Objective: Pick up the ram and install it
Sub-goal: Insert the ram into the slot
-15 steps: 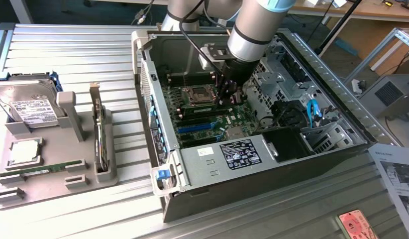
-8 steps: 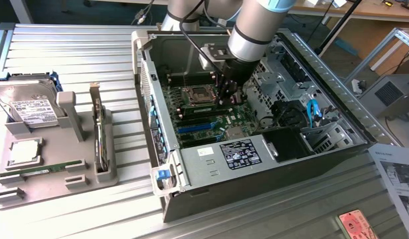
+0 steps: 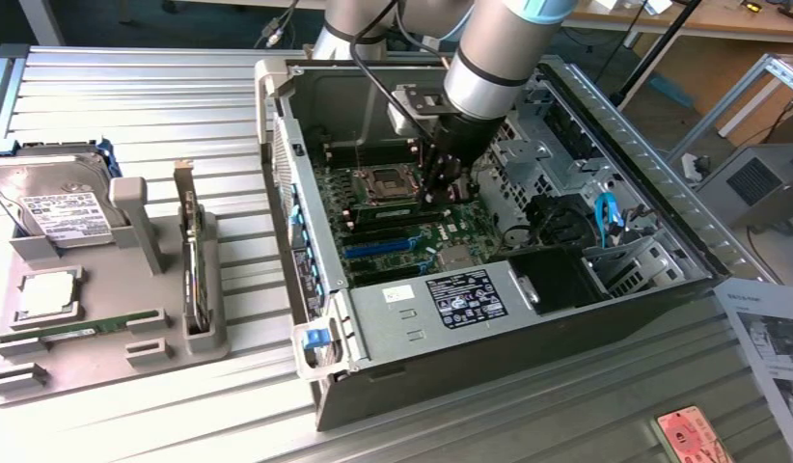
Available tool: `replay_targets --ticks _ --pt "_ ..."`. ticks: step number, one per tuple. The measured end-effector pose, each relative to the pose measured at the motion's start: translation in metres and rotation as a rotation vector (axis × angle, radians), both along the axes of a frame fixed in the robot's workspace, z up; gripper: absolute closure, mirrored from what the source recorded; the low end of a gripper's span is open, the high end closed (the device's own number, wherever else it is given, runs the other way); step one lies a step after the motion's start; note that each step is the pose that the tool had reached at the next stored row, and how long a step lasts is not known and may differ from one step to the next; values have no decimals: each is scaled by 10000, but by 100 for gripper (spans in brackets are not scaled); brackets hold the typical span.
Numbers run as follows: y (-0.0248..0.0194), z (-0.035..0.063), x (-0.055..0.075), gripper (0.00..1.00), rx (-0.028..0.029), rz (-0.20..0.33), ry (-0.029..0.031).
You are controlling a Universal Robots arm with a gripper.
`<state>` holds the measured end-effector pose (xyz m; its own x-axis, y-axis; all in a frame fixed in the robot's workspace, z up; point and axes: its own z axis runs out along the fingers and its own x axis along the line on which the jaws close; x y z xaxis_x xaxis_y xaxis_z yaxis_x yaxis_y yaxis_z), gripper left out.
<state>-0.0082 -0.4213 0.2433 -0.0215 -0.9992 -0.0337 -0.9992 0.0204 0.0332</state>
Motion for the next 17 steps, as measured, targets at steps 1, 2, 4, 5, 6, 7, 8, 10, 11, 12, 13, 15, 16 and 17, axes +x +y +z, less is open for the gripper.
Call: replay_targets --ticks 1,2,4,5,6,7,8,10,11,12,13,15,16,17 --pt "0 0 0 88 0 0 1" --pt "0 0 0 88 0 0 1" --pt "0 0 0 88 0 0 0" --pt "0 0 -4 88 0 1 0" --pt "0 0 -12 88 0 1 1" --pt "0 0 -16 88 0 0 0" --pt "0 0 -16 88 0 1 1" --pt "0 0 -16 88 0 1 1" --pt "0 -2 -16 88 1 1 0" --pt "1 -11 -16 88 6 0 -1" --pt "0 -17 -16 88 2 0 0" --pt "0 -20 -17 88 -2 1 1" --pt "0 -20 -17 88 -2 1 1" --pt "0 -20 -17 88 -1 1 1"
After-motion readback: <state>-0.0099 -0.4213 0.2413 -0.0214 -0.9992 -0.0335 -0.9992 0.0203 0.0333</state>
